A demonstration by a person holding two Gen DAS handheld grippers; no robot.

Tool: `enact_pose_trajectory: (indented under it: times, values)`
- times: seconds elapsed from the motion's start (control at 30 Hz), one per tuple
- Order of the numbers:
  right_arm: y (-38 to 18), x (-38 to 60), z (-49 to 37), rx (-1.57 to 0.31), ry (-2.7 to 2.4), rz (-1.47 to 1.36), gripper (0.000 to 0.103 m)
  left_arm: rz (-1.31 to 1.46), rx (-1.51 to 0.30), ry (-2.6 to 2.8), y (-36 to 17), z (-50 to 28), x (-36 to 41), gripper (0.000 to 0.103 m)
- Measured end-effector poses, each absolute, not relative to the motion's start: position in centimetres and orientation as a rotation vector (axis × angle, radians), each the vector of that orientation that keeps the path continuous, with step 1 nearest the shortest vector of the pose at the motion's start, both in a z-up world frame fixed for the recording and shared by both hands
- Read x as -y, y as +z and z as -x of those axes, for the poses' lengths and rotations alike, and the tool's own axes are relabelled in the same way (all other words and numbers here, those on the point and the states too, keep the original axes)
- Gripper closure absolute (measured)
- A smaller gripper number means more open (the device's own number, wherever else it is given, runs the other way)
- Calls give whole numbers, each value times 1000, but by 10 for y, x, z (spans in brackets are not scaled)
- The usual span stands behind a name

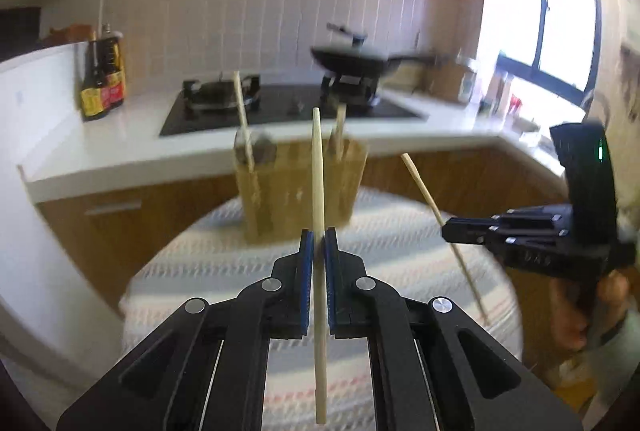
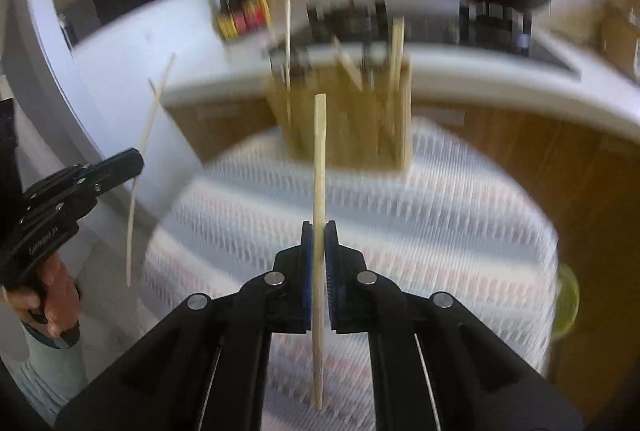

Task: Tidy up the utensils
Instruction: 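Carry both chopsticks into the tan basket and open both tools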

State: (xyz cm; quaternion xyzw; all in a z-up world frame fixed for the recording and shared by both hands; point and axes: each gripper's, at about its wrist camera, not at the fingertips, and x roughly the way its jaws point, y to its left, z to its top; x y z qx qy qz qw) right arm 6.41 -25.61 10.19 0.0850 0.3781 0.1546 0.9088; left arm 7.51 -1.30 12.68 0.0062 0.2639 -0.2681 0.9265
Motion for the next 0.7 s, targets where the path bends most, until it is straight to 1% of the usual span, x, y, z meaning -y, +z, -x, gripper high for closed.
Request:
enact_pose_trajectory:
  times: [0.07, 0.17, 0.4, 0.47, 0.6, 0.7]
  values:
    - [120, 261, -72, -703, 316, -160, 99, 14, -498, -547, 140, -86, 13, 99]
    - [131, 260, -91, -627, 291, -150, 99, 89, -442, -557, 152, -114, 12, 99]
    - [139, 282, -152, -447, 239, -174, 99, 233, -374, -587, 159, -175, 9, 99]
    - [140, 287, -167, -405, 213, -175, 99, 271, -329, -580, 159, -196, 10, 99]
    - [131, 291, -212, -410, 212, -208, 99, 286, -270, -527, 155, -230, 10, 99]
    - [123, 285, -234, -380, 186, -174, 99, 272, -240, -482, 149, -253, 13, 99]
